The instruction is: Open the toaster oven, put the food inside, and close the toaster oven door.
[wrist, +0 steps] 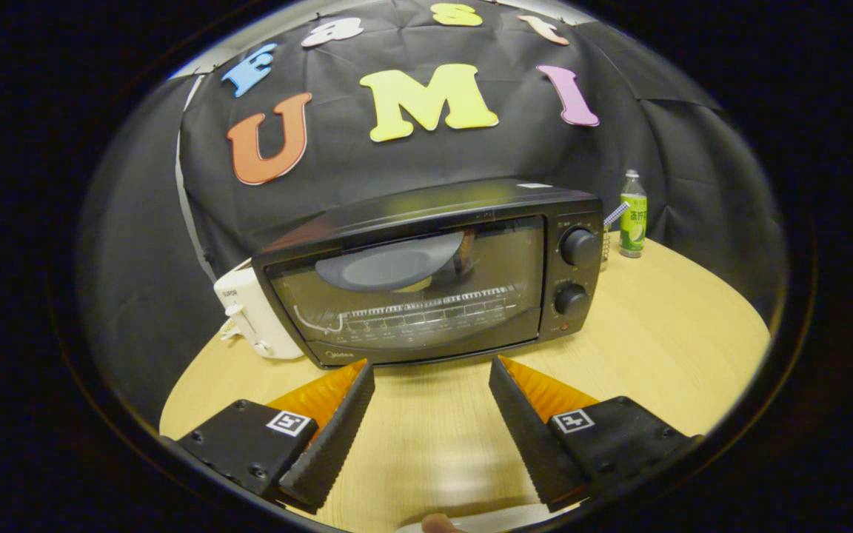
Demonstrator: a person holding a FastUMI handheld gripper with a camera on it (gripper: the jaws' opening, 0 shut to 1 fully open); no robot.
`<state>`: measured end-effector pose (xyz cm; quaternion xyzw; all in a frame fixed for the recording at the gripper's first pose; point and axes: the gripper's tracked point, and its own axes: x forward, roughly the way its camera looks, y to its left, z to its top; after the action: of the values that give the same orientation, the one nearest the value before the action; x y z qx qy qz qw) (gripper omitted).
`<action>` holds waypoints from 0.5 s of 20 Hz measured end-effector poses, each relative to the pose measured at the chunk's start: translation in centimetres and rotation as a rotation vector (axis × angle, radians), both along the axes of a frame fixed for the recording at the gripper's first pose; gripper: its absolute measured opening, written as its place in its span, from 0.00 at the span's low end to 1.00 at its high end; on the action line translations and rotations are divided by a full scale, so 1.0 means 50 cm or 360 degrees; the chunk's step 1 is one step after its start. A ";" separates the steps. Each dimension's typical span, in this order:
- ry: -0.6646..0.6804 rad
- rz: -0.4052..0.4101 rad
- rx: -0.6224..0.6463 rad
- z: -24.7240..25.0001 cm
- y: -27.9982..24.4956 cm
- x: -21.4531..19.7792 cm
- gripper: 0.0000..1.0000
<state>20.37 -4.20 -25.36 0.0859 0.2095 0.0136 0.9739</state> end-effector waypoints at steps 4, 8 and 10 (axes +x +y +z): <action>-0.0085 0.0005 -0.0046 0.099 -0.005 -0.059 1.00; -0.0190 0.0032 -0.0052 0.224 0.001 -0.143 1.00; -0.0286 0.0041 -0.0057 0.302 0.009 -0.195 1.00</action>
<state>10.63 -3.77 -10.27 0.0643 0.1225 0.0299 0.9899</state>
